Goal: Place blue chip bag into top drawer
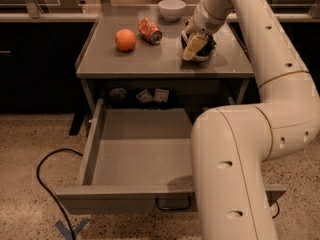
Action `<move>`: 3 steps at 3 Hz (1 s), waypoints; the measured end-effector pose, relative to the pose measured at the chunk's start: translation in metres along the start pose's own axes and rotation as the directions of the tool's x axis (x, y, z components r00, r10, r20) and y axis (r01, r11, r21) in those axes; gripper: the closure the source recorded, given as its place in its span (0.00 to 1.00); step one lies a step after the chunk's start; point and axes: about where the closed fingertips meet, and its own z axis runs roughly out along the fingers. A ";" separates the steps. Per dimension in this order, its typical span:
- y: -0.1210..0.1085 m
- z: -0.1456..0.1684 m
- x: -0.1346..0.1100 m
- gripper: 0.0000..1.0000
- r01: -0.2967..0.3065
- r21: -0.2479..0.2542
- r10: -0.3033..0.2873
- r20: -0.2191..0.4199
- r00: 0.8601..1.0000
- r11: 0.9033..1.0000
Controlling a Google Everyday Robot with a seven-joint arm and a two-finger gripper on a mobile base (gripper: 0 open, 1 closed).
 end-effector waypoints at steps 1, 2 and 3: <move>0.000 0.000 0.000 0.66 0.000 0.000 0.000 0.000 1.000 1.000; 0.000 0.000 0.000 0.88 0.000 0.000 0.000 0.000 1.000 1.000; 0.000 -0.017 -0.015 1.00 -0.014 0.018 0.013 0.051 0.999 1.000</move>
Offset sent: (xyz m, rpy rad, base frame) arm 0.0000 0.0000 0.0000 0.0000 0.0000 0.0000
